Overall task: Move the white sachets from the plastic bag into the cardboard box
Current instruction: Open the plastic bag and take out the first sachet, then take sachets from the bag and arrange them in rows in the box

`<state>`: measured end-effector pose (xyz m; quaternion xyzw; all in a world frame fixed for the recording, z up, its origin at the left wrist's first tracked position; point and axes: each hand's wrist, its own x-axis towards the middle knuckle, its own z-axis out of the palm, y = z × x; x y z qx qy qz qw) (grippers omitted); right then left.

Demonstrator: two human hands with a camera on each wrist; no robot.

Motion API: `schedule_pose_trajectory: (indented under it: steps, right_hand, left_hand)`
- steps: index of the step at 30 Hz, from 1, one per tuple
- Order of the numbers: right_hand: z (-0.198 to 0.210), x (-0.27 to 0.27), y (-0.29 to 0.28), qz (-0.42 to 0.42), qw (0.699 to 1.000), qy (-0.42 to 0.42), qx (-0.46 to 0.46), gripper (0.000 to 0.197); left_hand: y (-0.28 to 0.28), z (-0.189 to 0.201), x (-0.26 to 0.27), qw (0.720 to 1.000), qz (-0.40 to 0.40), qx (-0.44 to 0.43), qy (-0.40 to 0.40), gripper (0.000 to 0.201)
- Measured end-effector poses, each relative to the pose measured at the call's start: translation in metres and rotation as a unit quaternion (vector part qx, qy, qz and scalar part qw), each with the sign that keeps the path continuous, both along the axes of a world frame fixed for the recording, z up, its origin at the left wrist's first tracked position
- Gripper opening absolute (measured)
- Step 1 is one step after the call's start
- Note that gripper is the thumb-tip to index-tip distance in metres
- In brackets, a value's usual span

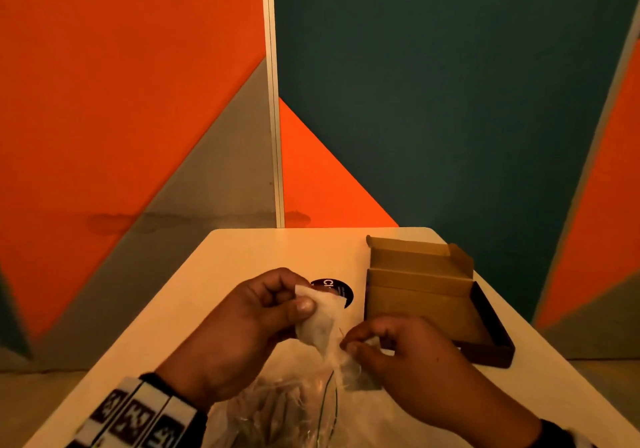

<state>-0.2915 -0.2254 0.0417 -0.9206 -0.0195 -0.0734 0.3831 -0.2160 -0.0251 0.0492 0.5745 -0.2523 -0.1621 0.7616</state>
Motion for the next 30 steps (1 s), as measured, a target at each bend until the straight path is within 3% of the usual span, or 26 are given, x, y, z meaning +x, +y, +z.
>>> schedule_pose_trajectory:
  steps: [4, 7, 11, 15, 24, 27, 30]
  right_hand:
    - [-0.003, -0.001, 0.000, -0.010, 1.000, 0.007, 0.016, 0.019]
    - [-0.007, 0.003, -0.007, -0.051, 0.995, -0.011, 0.082, 0.031]
    - [-0.006, 0.009, -0.012, -0.091, 0.964, -0.052, 0.243, 0.032]
    - [-0.002, 0.010, -0.008, -0.050, 0.943, -0.050, 0.324, 0.035]
    - [0.002, 0.004, -0.001, -0.018, 0.941, -0.040, 0.337, 0.033]
    - [0.002, 0.003, 0.000, -0.006, 0.939, -0.039, 0.342, 0.030]
    - [0.003, 0.000, 0.001, 0.015, 0.937, -0.027, 0.347, 0.029]
  left_hand:
    - [-0.007, -0.002, -0.004, 0.997, -0.027, -0.068, 0.029, 0.019]
    - [-0.008, -0.002, -0.011, 0.995, -0.029, -0.087, 0.042, 0.021]
    - [-0.020, -0.009, -0.021, 0.999, 0.002, -0.025, 0.025, 0.015]
    - [-0.035, -0.013, -0.026, 0.992, 0.100, 0.074, -0.030, 0.012]
    - [-0.041, -0.019, -0.023, 0.957, 0.231, 0.148, -0.091, 0.011]
    - [-0.042, -0.017, -0.025, 0.956, 0.222, 0.160, -0.104, 0.017]
    - [-0.041, -0.013, -0.027, 0.969, 0.198, 0.118, -0.085, 0.033]
